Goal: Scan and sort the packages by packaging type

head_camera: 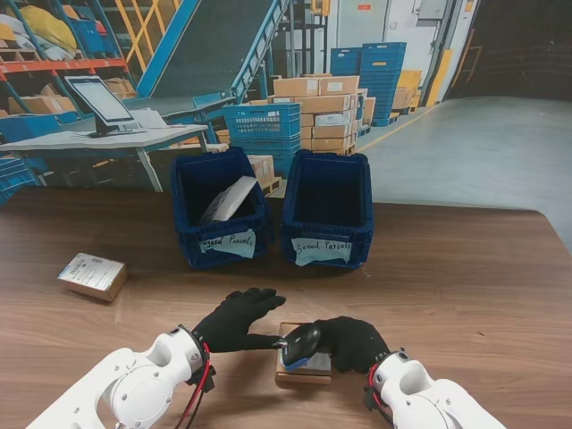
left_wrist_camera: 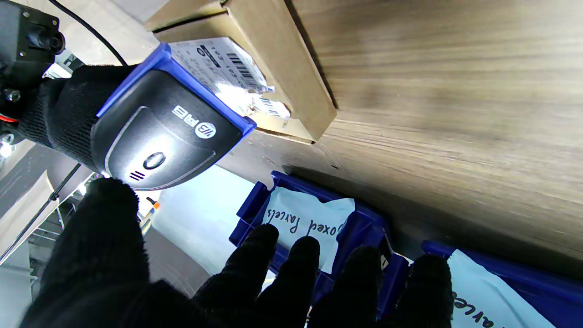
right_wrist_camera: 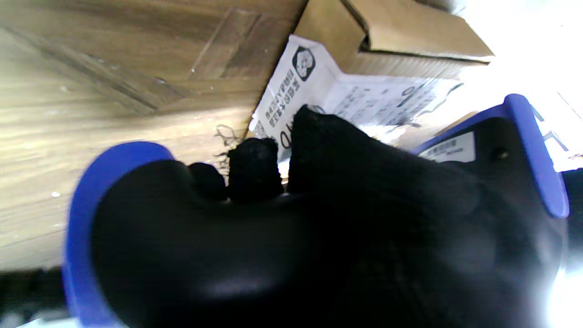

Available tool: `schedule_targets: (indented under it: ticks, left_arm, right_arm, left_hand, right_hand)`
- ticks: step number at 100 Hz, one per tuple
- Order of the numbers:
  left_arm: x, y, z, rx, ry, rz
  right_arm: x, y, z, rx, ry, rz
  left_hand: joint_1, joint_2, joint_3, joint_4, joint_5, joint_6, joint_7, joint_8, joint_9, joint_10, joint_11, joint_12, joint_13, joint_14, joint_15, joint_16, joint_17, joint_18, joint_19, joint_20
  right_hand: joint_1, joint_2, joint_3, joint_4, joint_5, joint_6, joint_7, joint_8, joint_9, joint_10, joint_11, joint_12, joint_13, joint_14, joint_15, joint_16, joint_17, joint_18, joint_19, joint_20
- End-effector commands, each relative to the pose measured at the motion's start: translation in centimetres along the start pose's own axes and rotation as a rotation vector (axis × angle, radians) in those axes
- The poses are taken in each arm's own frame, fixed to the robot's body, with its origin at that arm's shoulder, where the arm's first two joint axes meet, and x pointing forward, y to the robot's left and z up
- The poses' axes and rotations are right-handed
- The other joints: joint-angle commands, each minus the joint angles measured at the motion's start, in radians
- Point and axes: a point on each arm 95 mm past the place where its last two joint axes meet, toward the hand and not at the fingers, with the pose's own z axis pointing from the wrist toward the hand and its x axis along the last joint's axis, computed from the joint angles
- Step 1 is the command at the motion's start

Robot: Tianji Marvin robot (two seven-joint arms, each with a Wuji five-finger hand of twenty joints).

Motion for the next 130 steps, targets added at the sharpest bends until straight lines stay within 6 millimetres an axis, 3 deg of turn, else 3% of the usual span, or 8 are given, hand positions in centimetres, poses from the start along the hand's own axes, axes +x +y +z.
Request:
schedule_targets:
  ticks: [1, 18, 48, 65, 103, 130]
  left_arm:
    - [0.4, 0.2, 0.0, -0.016, 0.012, -0.001]
    - [0.5, 0.1, 0.1, -0.02, 0.012, 0.006]
    - [0.7, 0.2, 0.9, -0.097, 0.014, 0.108]
    - [1.0, 0.6, 1.6, -0.128, 0.014, 0.164]
    - [1.6, 1.5, 3.4, -0.182, -0.005, 0.248]
    - [2.0, 2.0, 4.6, -0.227, -0.027, 0.315]
  right_arm:
    - [0.4, -0.1, 0.0, 0.007, 0.01, 0.005]
    - [0.9, 0.6, -0.4, -0.02, -0.003, 0.02]
    - [2.1, 4.0, -2.7, -0.113, -0.073, 0.153]
    - [2.5, 5.6, -4.1, -0.155, -0.105, 0.23]
    - [2.4, 6.1, -5.3, -0.186, -0.121, 0.304]
    - [1.9, 6.0, -5.4, -0.182, -0.122, 0.325]
  left_hand:
    - [0.026, 0.006, 0.02, 0.027, 0.005, -0.027, 0.004, 0.009, -0.011, -0.012, -0.004, 0.009, -0.003, -0.006, 0.002, 0.003, -0.008, 0.001, 0.004, -0.006]
    - [0.012, 0.002, 0.012, 0.025, 0.003, -0.027, 0.004, 0.009, -0.014, -0.011, -0.005, 0.009, -0.003, -0.005, 0.002, 0.003, -0.008, 0.001, 0.004, -0.006]
    - [-0.049, -0.023, -0.024, 0.019, -0.088, 0.007, -0.029, 0.0, -0.088, -0.021, -0.021, 0.003, -0.046, -0.014, -0.016, -0.007, -0.033, -0.002, -0.013, -0.012]
    - [-0.045, -0.083, -0.049, 0.006, -0.128, 0.033, -0.038, -0.009, -0.128, -0.023, -0.026, -0.002, -0.071, -0.021, -0.025, -0.015, -0.044, 0.002, -0.021, -0.014]
    - [-0.024, -0.178, -0.052, -0.014, -0.162, 0.079, -0.044, -0.032, -0.171, 0.005, -0.031, -0.008, -0.09, -0.015, -0.028, -0.023, -0.045, 0.009, -0.022, -0.017]
    - [-0.033, -0.195, -0.052, -0.026, -0.167, 0.105, -0.045, -0.048, -0.176, 0.027, -0.031, -0.012, -0.081, -0.024, -0.023, -0.025, -0.039, 0.007, -0.017, -0.019]
  right_hand:
    - [0.084, 0.051, 0.097, 0.012, 0.072, -0.05, 0.029, 0.033, 0.011, 0.001, 0.002, 0.001, 0.018, 0.004, 0.009, 0.012, 0.021, -0.007, 0.023, 0.01]
    - [0.084, 0.051, 0.097, 0.012, 0.072, -0.049, 0.029, 0.032, 0.011, 0.003, 0.003, 0.001, 0.018, 0.005, 0.01, 0.012, 0.021, -0.008, 0.023, 0.01]
    - [0.086, 0.049, 0.095, 0.012, 0.073, -0.047, 0.029, 0.032, 0.011, 0.006, 0.001, 0.0, 0.016, 0.01, 0.009, 0.013, 0.017, -0.001, 0.023, 0.013]
    - [0.088, 0.049, 0.093, 0.011, 0.073, -0.045, 0.029, 0.031, 0.011, 0.007, 0.001, 0.001, 0.015, 0.011, 0.008, 0.015, 0.015, -0.002, 0.024, 0.015]
    - [0.091, 0.048, 0.092, 0.01, 0.074, -0.04, 0.027, 0.03, 0.011, 0.012, -0.002, 0.003, 0.016, 0.016, 0.008, 0.017, 0.012, -0.001, 0.025, 0.018]
    - [0.091, 0.047, 0.091, 0.009, 0.076, -0.04, 0.027, 0.031, 0.012, 0.012, -0.004, 0.006, 0.016, 0.016, 0.008, 0.018, 0.011, 0.001, 0.024, 0.019]
